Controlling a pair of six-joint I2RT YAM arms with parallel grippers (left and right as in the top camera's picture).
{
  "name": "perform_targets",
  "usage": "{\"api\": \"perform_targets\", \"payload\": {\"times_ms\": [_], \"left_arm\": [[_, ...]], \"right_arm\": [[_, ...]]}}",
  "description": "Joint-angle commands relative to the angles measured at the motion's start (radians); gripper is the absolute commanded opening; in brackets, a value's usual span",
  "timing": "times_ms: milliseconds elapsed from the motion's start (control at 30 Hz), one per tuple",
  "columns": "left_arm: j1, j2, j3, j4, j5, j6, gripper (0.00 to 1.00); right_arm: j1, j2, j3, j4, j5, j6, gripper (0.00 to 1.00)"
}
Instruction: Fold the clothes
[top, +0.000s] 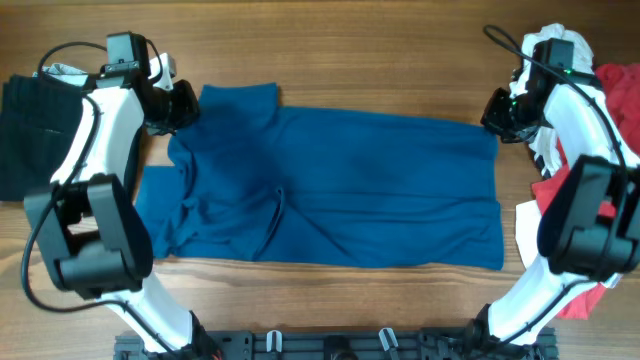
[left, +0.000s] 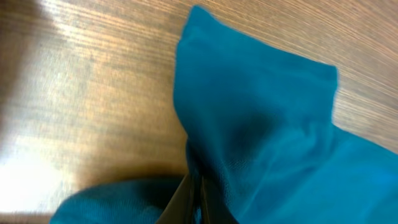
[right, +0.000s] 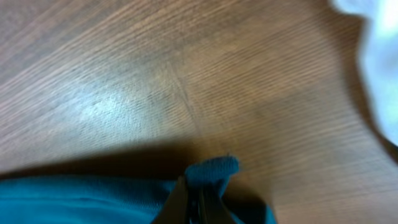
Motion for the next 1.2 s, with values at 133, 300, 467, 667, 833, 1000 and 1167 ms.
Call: {"api": "perform_targets", "payload": {"times_ms": [133,300,467,667,833,1000,1167], "left_arm": [[0.146,-0.070,-0.004,-0.276,-0.005,-0.032,0.04],[0.188,-0.070,-0.004,-0.434,0.014,-0.032,0.04],[0.191,-0.070,-0.005,-0.568,0.009,-0.023,0.04],[0.200,-0.084,-0.005,-0.669,-0.063,0.002,0.04],[0.228,-0.197,-0.008,-0.699,-0.104,-0.002,0.04],[0.231,-0.221,-0.008,-0.661,-0.096,-0.024,0.04],[0.231,-0.221,-0.027,-0.704,-0.121,-0.024,0.04]], "right_arm": [[-0.002,-0.187,0.005,-0.260,0.177,0.009,0.04],[-0.002,-0.188,0.005,-0.403,0.256,0.037,0.04],[-0.002,-0.187,0.002,-0.535,0.343,0.029,0.04],[-0.002,-0.187,-0.006,-0.625,0.335,0.023,0.05],[-0.002,-0.188,-0.043,-0.624,0.296,-0.004,0.04],[-0.045,-0.235,-0.043,-0.559,0.143,-0.100,0.04],[-0.091,-0.259,-0.056,-0.611,0.170,-0.098,0.04]]}}
